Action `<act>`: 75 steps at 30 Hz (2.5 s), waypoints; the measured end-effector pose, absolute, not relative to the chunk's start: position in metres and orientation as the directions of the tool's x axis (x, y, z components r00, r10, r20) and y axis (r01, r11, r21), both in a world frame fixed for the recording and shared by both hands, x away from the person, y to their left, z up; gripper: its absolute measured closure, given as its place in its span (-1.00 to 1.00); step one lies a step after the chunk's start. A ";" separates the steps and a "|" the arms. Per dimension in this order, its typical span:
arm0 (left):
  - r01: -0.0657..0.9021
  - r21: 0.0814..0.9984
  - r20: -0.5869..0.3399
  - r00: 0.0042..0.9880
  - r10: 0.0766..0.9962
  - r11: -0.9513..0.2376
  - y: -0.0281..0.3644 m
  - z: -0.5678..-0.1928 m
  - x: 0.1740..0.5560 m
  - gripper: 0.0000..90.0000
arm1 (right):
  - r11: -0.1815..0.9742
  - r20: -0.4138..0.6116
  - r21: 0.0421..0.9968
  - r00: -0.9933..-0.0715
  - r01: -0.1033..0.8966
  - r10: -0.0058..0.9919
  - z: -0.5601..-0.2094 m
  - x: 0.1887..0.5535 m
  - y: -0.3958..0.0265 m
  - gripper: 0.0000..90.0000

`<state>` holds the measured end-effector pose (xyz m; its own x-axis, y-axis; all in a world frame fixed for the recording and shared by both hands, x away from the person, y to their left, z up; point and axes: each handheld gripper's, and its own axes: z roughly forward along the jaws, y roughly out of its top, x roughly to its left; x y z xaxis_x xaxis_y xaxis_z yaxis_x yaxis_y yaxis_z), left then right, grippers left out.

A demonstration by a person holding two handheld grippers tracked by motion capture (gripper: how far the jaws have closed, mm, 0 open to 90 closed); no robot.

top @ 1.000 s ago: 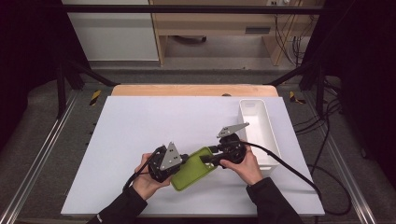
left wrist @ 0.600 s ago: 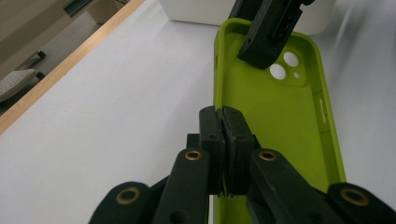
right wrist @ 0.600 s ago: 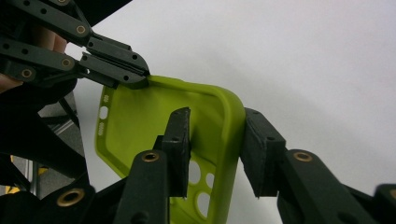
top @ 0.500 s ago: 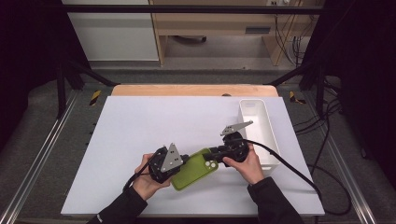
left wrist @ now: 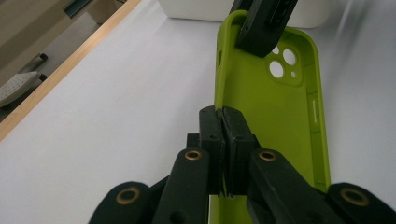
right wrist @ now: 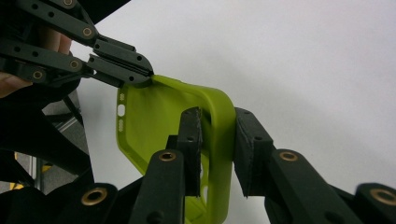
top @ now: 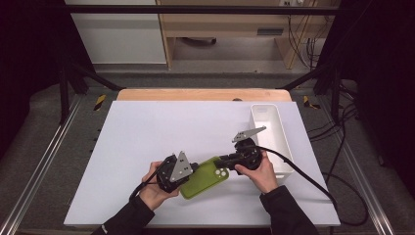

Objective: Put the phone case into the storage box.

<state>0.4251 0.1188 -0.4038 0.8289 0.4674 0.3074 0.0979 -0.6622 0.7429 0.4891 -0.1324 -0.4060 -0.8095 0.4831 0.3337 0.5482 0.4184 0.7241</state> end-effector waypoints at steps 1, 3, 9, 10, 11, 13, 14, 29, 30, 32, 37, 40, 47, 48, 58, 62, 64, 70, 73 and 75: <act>0.098 0.742 0.308 0.829 0.467 -0.664 0.119 -0.404 0.425 0.95 | 0.419 0.335 0.723 -0.810 0.549 0.482 -0.406 0.489 -0.133 0.66; 0.099 0.739 0.309 0.829 0.465 -0.666 0.119 -0.404 0.426 0.95 | 0.419 0.340 0.722 -0.809 0.551 0.479 -0.405 0.489 -0.133 0.68; 0.093 0.733 0.317 0.830 0.460 -0.674 0.118 -0.405 0.425 0.95 | 0.413 0.357 0.719 -0.807 0.559 0.471 -0.403 0.488 -0.135 0.74; 0.093 0.732 0.318 0.830 0.459 -0.675 0.118 -0.405 0.425 0.95 | 0.413 0.358 0.718 -0.806 0.560 0.471 -0.403 0.488 -0.135 0.74; 0.092 0.731 0.318 0.831 0.457 -0.676 0.118 -0.405 0.425 0.95 | 0.414 0.359 0.716 -0.806 0.561 0.471 -0.402 0.488 -0.135 0.74; 0.091 0.731 0.317 0.832 0.456 -0.676 0.118 -0.406 0.425 0.95 | 0.415 0.361 0.714 -0.805 0.564 0.471 -0.402 0.488 -0.135 0.74; 0.092 0.731 0.316 0.832 0.455 -0.676 0.117 -0.406 0.425 0.95 | 0.415 0.365 0.711 -0.803 0.567 0.472 -0.402 0.488 -0.135 0.74; 0.091 0.732 0.308 0.840 0.446 -0.675 0.116 -0.405 0.425 0.94 | 0.416 0.379 0.693 -0.788 0.590 0.486 -0.399 0.486 -0.137 0.76; 0.094 0.734 0.304 0.841 0.449 -0.673 0.116 -0.406 0.425 0.93 | 0.414 0.378 0.694 -0.787 0.589 0.488 -0.399 0.485 -0.136 0.76; 0.101 0.737 0.294 0.842 0.451 -0.669 0.115 -0.407 0.425 0.93 | 0.415 0.374 0.694 -0.787 0.588 0.490 -0.399 0.485 -0.137 0.76; 0.118 0.749 0.267 0.846 0.461 -0.651 0.115 -0.409 0.427 0.89 | 0.410 0.366 0.700 -0.786 0.585 0.498 -0.398 0.484 -0.137 0.77; 0.133 0.775 0.235 0.847 0.477 -0.618 0.117 -0.408 0.428 0.83 | 0.408 0.362 0.702 -0.785 0.585 0.502 -0.397 0.484 -0.137 0.77; 0.162 0.838 0.159 0.841 0.517 -0.521 0.125 -0.404 0.432 0.42 | 0.387 0.339 0.724 -0.783 0.572 0.522 -0.392 0.483 -0.142 0.77; 0.168 0.847 0.146 0.839 0.524 -0.504 0.126 -0.403 0.433 0.35 | 0.383 0.333 0.729 -0.783 0.567 0.525 -0.392 0.483 -0.143 0.77; 0.213 0.918 0.044 0.785 0.618 -0.336 0.152 -0.393 0.444 -0.26 | 0.377 0.263 0.761 -0.781 0.529 0.566 -0.384 0.480 -0.152 0.76; 0.239 0.929 0.001 0.761 0.649 -0.282 0.166 -0.391 0.450 -0.42 | 0.379 0.238 0.769 -0.781 0.514 0.577 -0.381 0.479 -0.154 0.76; 0.254 0.931 -0.019 0.751 0.660 -0.263 0.171 -0.391 0.453 -0.49 | 0.380 0.224 0.775 -0.781 0.506 0.582 -0.380 0.479 -0.156 0.76; 0.276 0.934 -0.051 0.733 0.678 -0.228 0.185 -0.392 0.459 -0.67 | 0.382 0.183 0.791 -0.780 0.478 0.598 -0.375 0.477 -0.160 0.76; 0.287 0.934 -0.070 0.730 0.680 -0.212 0.190 -0.395 0.461 -0.74 | 0.381 0.166 0.798 -0.778 0.467 0.605 -0.373 0.476 -0.162 0.76; 0.294 0.933 -0.079 0.728 0.681 -0.207 0.194 -0.397 0.462 -0.76 | 0.380 0.154 0.805 -0.779 0.456 0.608 -0.371 0.475 -0.163 0.76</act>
